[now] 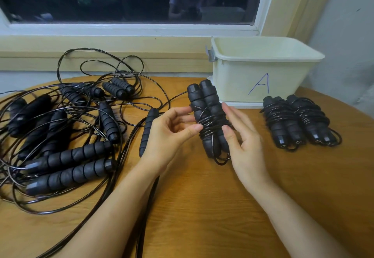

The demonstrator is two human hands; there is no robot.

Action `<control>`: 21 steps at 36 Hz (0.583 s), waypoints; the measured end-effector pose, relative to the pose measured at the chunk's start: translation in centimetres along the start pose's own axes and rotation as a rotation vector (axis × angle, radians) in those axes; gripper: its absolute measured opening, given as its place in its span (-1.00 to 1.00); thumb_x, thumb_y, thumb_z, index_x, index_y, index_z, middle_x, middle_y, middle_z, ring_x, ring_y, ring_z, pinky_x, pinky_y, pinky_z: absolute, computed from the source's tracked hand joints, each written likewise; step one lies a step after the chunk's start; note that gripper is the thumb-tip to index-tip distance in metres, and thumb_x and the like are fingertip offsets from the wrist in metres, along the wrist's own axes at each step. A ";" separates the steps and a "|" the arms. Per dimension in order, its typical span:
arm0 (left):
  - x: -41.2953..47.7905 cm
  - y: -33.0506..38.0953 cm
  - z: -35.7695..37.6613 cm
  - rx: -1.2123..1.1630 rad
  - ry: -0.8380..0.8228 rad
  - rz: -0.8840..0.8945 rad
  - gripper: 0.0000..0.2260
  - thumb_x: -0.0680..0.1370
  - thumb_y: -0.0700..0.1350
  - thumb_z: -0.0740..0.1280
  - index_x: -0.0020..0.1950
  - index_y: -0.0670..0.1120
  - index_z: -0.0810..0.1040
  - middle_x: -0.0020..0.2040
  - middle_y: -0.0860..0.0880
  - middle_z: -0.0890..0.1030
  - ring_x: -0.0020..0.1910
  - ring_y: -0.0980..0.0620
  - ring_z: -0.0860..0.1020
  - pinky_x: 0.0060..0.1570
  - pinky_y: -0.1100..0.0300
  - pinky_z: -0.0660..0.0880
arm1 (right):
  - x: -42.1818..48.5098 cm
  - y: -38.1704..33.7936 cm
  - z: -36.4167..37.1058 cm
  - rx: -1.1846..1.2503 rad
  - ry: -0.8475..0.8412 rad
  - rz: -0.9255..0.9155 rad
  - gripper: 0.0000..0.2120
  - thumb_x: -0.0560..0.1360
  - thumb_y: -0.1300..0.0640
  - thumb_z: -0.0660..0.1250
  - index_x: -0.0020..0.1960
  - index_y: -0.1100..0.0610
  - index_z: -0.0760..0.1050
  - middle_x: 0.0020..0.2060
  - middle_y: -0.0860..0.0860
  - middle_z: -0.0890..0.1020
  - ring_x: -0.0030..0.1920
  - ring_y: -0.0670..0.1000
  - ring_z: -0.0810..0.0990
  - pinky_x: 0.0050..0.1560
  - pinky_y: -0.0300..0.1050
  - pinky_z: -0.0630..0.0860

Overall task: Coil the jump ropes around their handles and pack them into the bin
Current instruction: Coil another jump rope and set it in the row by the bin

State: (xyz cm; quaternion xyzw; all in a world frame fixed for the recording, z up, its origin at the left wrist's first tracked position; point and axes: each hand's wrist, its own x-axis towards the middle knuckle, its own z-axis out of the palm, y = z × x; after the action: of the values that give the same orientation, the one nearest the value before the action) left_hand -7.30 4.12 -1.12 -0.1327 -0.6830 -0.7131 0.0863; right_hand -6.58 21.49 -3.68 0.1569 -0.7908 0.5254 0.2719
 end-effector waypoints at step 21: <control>-0.3 0.1 0.4 0.113 -0.029 0.121 -0.67 0.41 -0.16 0.46 0.16 -0.02 0.59 -0.02 0.07 0.72 -0.05 0.08 0.69 -0.04 0.29 0.58 | -0.5 -1.0 0.4 -0.029 -0.181 0.271 0.07 0.26 -0.38 0.47 0.59 -0.04 0.08 0.39 -0.20 0.39 0.33 -0.32 0.35 0.14 -0.57 0.29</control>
State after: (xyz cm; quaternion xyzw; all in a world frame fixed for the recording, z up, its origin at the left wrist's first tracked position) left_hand -6.94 4.48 -1.07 -0.1791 -0.7142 -0.6647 0.1267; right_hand -5.72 20.70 -3.33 0.0916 -0.8336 0.5294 0.1283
